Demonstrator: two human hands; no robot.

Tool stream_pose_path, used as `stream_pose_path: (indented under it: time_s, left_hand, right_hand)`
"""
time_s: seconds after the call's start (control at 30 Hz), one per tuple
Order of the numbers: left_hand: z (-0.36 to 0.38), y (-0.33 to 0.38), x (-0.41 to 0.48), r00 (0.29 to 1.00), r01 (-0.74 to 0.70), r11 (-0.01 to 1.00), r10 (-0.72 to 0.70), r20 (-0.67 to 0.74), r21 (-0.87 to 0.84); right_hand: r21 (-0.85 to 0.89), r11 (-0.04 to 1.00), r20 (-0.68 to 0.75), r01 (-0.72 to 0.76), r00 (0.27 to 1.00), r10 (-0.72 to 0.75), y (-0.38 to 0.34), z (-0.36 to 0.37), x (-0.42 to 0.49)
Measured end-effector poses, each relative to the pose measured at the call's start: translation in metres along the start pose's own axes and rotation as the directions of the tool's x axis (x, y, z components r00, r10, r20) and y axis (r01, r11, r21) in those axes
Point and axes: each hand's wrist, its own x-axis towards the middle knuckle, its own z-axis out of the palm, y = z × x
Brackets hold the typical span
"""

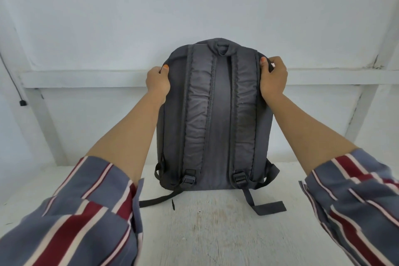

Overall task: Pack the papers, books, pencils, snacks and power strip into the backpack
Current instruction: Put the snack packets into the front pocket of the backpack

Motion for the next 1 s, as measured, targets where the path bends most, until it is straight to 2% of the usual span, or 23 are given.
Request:
stream_pose_path:
  time_s: [0.1, 0.27, 0.37, 0.4, 0.47, 0.5, 0.57, 0.6, 0.63, 0.73, 0.87, 1.0]
  left_hand:
    - [0.006, -0.005, 0.008, 0.998, -0.001, 1.0, -0.001, 0.064, 0.028]
    - [0.007, -0.013, -0.002, 0.998, -0.039, 0.999, 0.038, 0.041, 0.031]
    - [0.003, -0.014, -0.015, 0.981, -0.187, 0.982, 0.188, -0.044, 0.029]
    - [0.002, -0.015, -0.021, 0.95, -0.294, 0.954, 0.299, -0.086, 0.067]
    - [0.002, -0.02, -0.034, 0.816, -0.532, 0.81, 0.568, -0.104, 0.246]
    - [0.004, -0.025, -0.042, 0.733, -0.624, 0.702, 0.678, -0.057, 0.343]
    - [0.013, -0.039, -0.057, 0.605, -0.725, 0.501, 0.791, 0.091, 0.473]
    - [0.018, -0.048, -0.065, 0.592, -0.734, 0.438, 0.787, 0.174, 0.52]
    - [0.021, -0.056, -0.072, 0.613, -0.721, 0.404, 0.751, 0.246, 0.563]
    - [0.023, -0.067, -0.077, 0.708, -0.655, 0.373, 0.605, 0.364, 0.657]
    - [0.021, -0.06, -0.073, 0.75, -0.635, 0.347, 0.491, 0.443, 0.69]
    - [0.021, -0.055, -0.074, 0.77, -0.627, 0.369, 0.431, 0.471, 0.686]
  right_hand:
    - [-0.001, 1.0, 0.046, -0.027, 0.999, 0.027, 0.011, 0.003, 0.002]
    - [0.096, 0.993, 0.207, -0.062, 0.977, 0.041, 0.014, -0.004, 0.003]
    - [0.097, 0.991, 0.242, -0.087, 0.968, 0.062, 0.013, -0.012, -0.003]
    - [0.071, 0.996, 0.203, -0.059, 0.978, 0.043, 0.013, -0.015, -0.009]
    - [-0.072, 0.988, 0.06, 0.135, 0.99, -0.131, 0.01, -0.019, -0.027]
    - [-0.175, 0.948, 0.028, 0.264, 0.964, -0.264, 0.009, -0.02, -0.039]
    - [-0.348, 0.814, 0.107, 0.466, 0.882, -0.459, 0.009, -0.013, -0.068]
    - [-0.404, 0.745, 0.179, 0.531, 0.844, -0.505, 0.013, -0.008, -0.082]
    - [-0.448, 0.686, 0.258, 0.574, 0.817, -0.516, 0.017, -0.002, -0.094]
    - [-0.534, 0.593, 0.462, 0.602, 0.796, -0.392, 0.032, 0.008, -0.111]
    - [-0.592, 0.556, 0.541, 0.583, 0.799, -0.261, 0.037, 0.01, -0.107]
    - [-0.603, 0.547, 0.566, 0.58, 0.795, -0.219, 0.033, 0.012, -0.106]
